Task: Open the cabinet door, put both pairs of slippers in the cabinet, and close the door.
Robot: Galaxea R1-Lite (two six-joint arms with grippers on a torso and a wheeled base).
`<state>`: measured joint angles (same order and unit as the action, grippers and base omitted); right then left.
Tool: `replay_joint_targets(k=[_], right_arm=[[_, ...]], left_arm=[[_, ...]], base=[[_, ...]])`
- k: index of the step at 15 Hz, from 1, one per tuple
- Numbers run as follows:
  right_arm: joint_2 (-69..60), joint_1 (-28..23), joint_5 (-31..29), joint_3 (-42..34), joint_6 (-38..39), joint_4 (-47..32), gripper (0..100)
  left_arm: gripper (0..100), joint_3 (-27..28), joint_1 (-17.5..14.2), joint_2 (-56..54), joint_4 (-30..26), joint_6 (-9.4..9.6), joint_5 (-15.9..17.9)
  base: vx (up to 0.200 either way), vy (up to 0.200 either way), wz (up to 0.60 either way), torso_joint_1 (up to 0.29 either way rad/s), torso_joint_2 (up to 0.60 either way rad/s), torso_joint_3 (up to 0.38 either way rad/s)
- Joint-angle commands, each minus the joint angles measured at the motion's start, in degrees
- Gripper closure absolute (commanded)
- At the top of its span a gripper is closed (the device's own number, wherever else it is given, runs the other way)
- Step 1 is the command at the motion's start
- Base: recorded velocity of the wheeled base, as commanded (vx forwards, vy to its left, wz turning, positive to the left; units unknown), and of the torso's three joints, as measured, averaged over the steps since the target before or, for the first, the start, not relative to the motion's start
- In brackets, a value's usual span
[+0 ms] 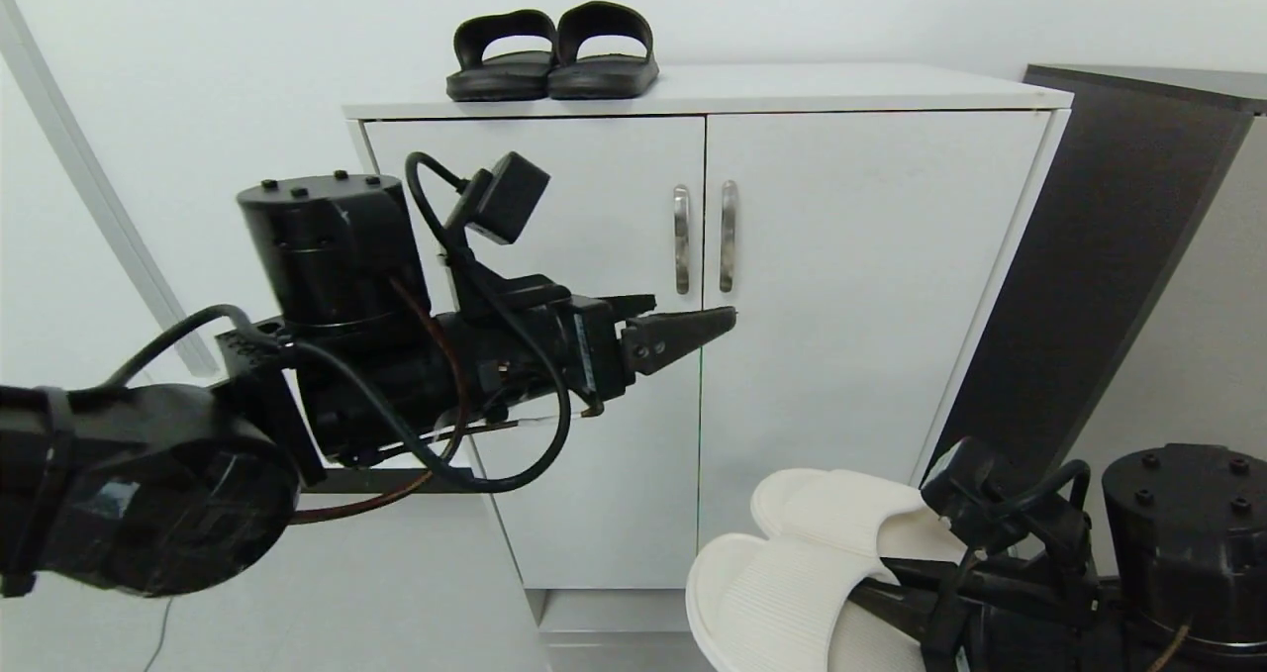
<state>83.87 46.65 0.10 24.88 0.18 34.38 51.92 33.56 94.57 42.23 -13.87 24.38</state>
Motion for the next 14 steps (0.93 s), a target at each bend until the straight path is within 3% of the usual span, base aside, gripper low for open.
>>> replay_joint_targets(k=[1, 2, 3, 5, 7, 10, 11, 14], right_arm=[[0.06, 0.02, 0.61, -0.27, -0.01, 0.16, 100], [0.42, 0.02, 1.13, -0.8, -0.01, 0.25, 100], [0.5, -0.07, 1.57, -0.97, -0.01, 0.25, 100], [0.77, -0.07, 1.92, -1.15, -0.01, 0.25, 100], [0.94, 0.02, 1.92, -1.41, 0.08, 0.34, 100], [1.47, -0.07, 1.92, -1.41, 0.08, 1.04, 100], [1.65, -0.07, 1.92, -1.5, -0.01, 1.31, 100], [1.73, -0.07, 1.92, -1.5, -0.01, 1.48, 100]], left_arm=[[0, 5.91, -0.16, 4.83, -3.12, -0.19, 2.95], [0, 8.46, -0.95, 5.09, -5.4, -1.16, 7.44], [0, 10.75, -0.95, 5.18, -7.78, -3.44, 11.21], [0, 15.14, -0.95, 6.06, -9.88, -5.9, 14.64], [0, 21.29, 0.19, 9.84, -10.06, -7.92, 14.47], [0, 27.8, 1.16, 14.06, -10.24, -7.92, 9.81], [0, 29.03, 1.16, 14.32, -10.32, -7.92, 7.7], [0, 29.29, 0.8, 13.71, -12.96, -7.92, 6.2]], base=[[0.0, 0.0, 0.0, 0.0, 0.0, 0.0], [0.0, 0.0, 0.0, 0.0, 0.0, 0.0], [0.0, 0.0, 0.0, 0.0, 0.0, 0.0], [0.0, 0.0, 0.0, 0.0, 0.0, 0.0], [0.0, 0.0, 0.0, 0.0, 0.0, 0.0], [0.0, 0.0, 0.0, 0.0, 0.0, 0.0], [0.0, 0.0, 0.0, 0.0, 0.0, 0.0], [0.0, 0.0, 0.0, 0.0, 0.0, 0.0]])
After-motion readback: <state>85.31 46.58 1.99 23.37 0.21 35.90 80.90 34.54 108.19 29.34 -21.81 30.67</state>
